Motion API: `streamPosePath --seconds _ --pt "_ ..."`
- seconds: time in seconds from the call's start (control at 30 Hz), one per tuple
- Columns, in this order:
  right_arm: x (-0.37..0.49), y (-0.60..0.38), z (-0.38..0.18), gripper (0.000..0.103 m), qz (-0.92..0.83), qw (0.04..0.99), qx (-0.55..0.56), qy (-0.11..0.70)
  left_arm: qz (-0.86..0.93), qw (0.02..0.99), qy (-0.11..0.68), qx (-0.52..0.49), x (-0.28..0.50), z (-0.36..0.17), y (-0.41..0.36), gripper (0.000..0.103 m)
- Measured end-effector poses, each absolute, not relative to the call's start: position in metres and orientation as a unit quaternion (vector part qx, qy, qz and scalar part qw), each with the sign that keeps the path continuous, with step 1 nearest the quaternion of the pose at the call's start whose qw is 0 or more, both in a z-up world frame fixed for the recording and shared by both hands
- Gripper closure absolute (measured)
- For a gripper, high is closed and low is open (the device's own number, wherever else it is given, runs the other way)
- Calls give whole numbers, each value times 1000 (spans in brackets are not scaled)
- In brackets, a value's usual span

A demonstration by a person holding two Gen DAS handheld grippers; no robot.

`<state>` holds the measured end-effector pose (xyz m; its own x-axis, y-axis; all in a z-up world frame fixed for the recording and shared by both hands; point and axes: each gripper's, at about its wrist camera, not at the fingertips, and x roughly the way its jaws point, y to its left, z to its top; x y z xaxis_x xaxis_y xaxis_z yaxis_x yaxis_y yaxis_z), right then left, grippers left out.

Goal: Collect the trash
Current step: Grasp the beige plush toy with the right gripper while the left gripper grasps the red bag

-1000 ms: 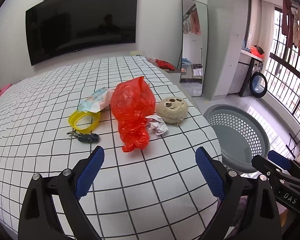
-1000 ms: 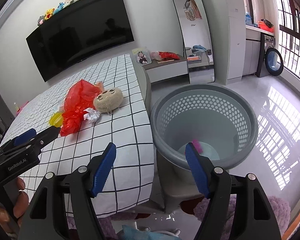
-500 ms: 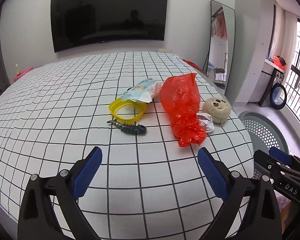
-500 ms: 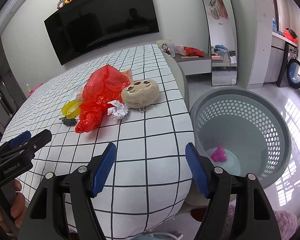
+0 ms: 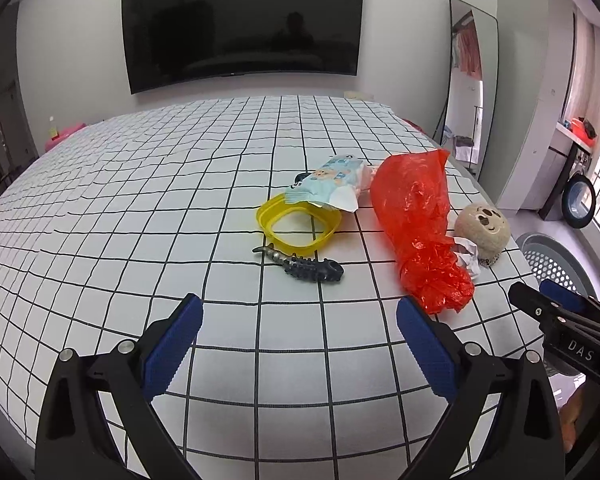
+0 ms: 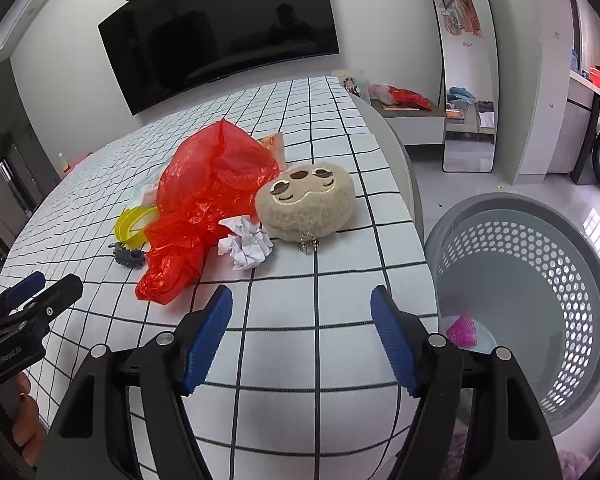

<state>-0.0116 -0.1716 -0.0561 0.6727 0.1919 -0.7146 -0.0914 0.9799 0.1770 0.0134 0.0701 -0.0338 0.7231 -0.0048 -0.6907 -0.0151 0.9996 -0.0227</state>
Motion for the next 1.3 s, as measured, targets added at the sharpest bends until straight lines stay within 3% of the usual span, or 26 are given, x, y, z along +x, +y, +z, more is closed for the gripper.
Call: streamPosePath --seconds 0.6,0.93,1.0,1.07,1.3 --pt "62 -169 -53 24 86 910 41 403 -16 928 371 -14 50 -31 51 7" --pt "82 -160 -63 24 84 902 27 422 -10 926 378 -17 52 -35 55 7" --pt "82 -160 -62 26 84 903 27 420 -11 926 378 -17 54 -36 54 7" --pt "83 -159 -62 34 84 903 27 419 -12 926 378 -16 53 -36 53 7" --pt "71 -166 -51 39 83 912 38 400 -16 926 377 -13 52 -32 46 7"
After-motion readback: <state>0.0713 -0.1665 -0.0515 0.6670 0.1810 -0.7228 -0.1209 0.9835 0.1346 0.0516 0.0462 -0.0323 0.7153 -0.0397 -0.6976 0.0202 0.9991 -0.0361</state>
